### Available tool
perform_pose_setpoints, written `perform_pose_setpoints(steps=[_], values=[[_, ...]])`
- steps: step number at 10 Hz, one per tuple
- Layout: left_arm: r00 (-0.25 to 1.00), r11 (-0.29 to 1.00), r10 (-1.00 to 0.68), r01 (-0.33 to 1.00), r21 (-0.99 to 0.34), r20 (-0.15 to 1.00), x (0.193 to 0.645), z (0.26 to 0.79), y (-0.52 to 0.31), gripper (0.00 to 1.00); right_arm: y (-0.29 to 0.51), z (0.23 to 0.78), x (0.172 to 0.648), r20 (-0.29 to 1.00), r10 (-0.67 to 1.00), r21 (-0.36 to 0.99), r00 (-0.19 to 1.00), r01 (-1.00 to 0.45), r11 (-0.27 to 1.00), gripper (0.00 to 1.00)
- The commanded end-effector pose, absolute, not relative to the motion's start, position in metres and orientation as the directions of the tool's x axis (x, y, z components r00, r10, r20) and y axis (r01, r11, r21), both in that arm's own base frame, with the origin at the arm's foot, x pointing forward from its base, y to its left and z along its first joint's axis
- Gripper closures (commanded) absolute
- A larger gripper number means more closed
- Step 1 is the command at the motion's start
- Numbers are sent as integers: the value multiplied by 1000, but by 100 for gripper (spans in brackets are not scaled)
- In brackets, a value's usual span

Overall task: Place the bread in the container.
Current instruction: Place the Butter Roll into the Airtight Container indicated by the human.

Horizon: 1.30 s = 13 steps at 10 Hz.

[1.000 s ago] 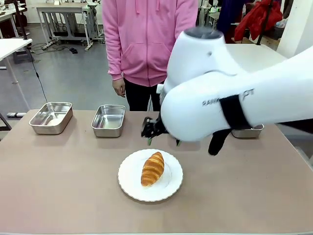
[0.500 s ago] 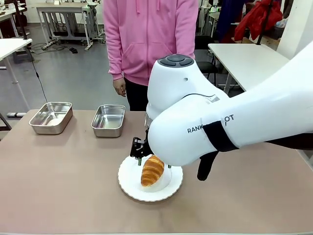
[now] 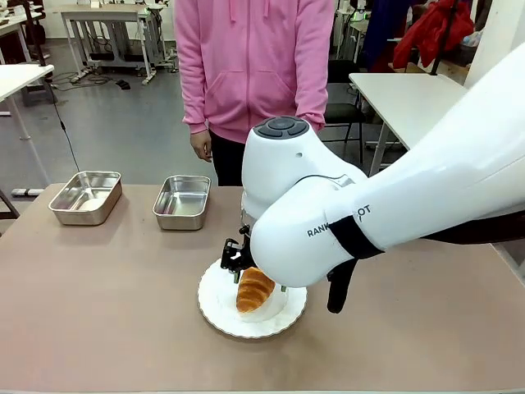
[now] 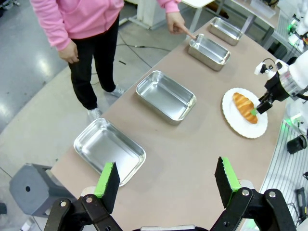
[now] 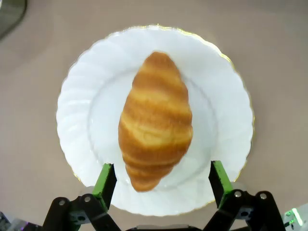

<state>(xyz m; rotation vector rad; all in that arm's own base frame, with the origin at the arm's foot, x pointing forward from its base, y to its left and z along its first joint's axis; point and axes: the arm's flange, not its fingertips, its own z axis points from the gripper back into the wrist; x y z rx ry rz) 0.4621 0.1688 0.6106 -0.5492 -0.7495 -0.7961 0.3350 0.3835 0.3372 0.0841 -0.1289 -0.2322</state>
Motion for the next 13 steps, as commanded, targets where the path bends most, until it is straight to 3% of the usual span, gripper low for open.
perform_pose_setpoints(steps=[1,3,7,13], values=[[460,579,-434,801,-151,774,461,612,168,0,393,331,339,133,-276,132,952,259,957,0],[460,579,-434,801,-151,774,461,612,168,0,384,337,335,117,-235,98,965,224,970,0],[460,579,-434,801,-151,774,461,612,168,0,387,327,355,123,-372,120,920,359,926,0],[460,579,-434,801,-151,774,461,612,168,0,404,308,352,136,-377,134,916,360,923,0]])
